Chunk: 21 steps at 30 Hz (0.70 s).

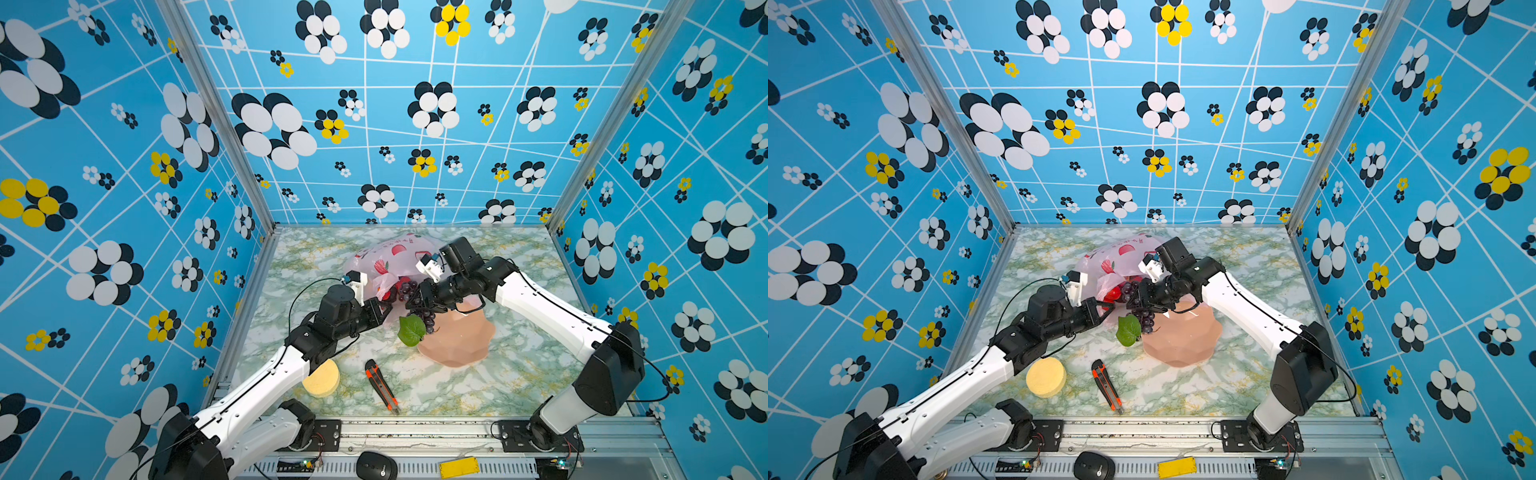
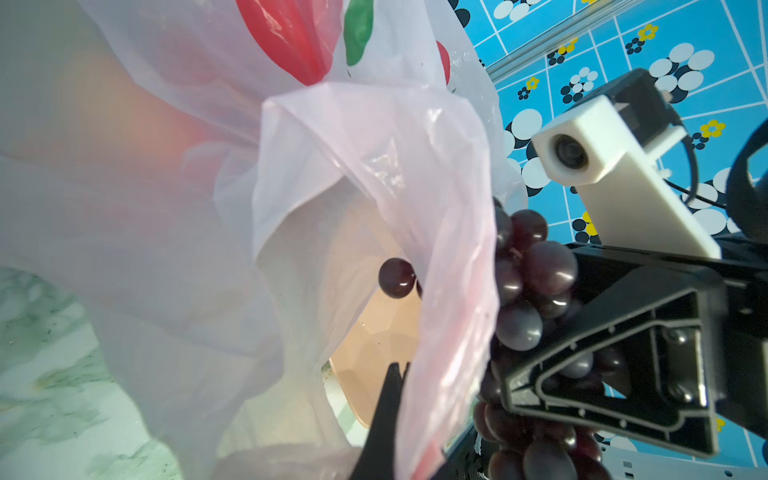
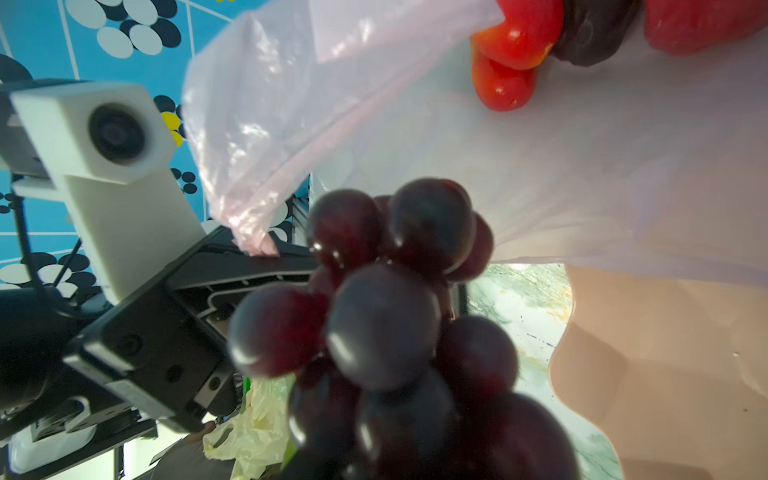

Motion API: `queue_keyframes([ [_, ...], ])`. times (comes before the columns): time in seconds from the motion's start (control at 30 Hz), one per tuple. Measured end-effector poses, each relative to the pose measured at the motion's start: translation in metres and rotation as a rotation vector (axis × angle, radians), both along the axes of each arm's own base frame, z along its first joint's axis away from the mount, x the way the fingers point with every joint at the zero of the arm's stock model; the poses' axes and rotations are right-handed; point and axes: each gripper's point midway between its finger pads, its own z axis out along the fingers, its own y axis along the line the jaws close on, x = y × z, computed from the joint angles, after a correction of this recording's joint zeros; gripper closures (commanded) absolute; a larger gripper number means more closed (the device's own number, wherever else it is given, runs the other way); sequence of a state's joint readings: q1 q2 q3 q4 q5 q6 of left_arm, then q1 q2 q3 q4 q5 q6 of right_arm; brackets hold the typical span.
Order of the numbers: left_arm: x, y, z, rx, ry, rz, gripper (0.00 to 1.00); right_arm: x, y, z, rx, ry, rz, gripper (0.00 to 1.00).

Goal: Place the fruits into the plastic bag
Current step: 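Push the held grapes down into the bag held by the left gripper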

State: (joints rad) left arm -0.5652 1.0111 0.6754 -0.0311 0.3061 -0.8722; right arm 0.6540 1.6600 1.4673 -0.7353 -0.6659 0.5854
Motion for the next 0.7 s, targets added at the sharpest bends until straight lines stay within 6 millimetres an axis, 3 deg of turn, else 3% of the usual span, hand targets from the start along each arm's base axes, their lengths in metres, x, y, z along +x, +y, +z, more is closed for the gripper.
queue_keyframes([
  [0.13,-0.006,-0.013,0.004,0.03,-0.044,-0.07,1.0,0.012,0.017,-0.005,0.024,0.064,0.023,0.59],
  [0.23,-0.017,-0.022,0.001,0.071,-0.069,-0.132,1.0,0.034,0.022,-0.009,0.05,0.113,-0.011,0.6],
  [0.53,-0.031,-0.022,0.019,0.084,-0.162,-0.174,1.0,0.118,-0.004,-0.039,0.029,0.157,-0.245,0.6],
  [0.7,-0.031,-0.023,0.018,0.088,-0.16,-0.177,1.0,0.154,-0.006,-0.041,0.041,0.112,-0.405,0.51],
])
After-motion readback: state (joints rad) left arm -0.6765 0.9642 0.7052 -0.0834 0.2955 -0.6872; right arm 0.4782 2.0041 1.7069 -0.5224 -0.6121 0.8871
